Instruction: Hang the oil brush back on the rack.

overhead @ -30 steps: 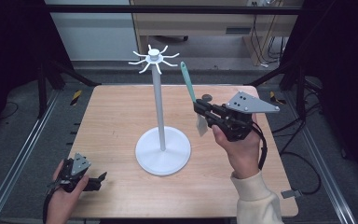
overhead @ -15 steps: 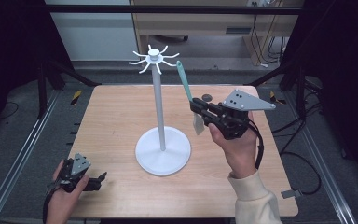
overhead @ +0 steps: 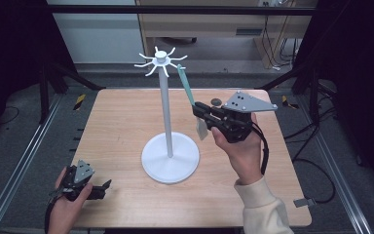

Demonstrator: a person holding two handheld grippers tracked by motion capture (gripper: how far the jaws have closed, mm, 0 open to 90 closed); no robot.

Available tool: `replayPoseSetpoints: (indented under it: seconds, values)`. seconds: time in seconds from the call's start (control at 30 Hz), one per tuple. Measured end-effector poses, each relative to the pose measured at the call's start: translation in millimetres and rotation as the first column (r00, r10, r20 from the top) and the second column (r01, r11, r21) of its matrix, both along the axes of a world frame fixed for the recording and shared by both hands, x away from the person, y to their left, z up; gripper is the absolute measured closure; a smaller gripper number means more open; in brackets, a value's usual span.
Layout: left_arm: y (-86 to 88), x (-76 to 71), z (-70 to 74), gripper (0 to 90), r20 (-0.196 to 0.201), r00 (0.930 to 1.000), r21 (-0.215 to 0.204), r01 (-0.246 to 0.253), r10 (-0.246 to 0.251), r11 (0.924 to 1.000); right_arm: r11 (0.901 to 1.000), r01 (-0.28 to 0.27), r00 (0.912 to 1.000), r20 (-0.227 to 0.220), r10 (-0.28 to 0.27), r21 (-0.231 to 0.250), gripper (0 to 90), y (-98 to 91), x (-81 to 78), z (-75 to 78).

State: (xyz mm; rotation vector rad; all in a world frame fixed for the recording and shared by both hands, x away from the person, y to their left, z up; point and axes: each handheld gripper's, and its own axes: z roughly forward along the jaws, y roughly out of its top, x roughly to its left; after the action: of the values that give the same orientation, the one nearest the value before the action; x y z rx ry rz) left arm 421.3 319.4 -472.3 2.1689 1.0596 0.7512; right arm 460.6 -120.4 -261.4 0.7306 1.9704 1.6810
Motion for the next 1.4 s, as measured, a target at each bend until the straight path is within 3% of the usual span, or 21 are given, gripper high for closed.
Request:
replayPoseSetpoints:
  seconds: [0.67,1.4]
  values:
    - [-0.1,0.0,-1.0,3.2,-0.008,1.0000,0.001,-0.003,0.003,1.0000,0.9997,0.000,1.0000,-0.004,0.000,0.023,82.4,8.6,6.2,-8.0]
    - [1.3,0.1,-1.0,3.3,-0.004,1.0000,0.000,-0.007,0.007,1.0000,1.0000,0.002,1.0000,-0.004,-0.002,-0.005,80.8,16.7,16.3,-8.4]
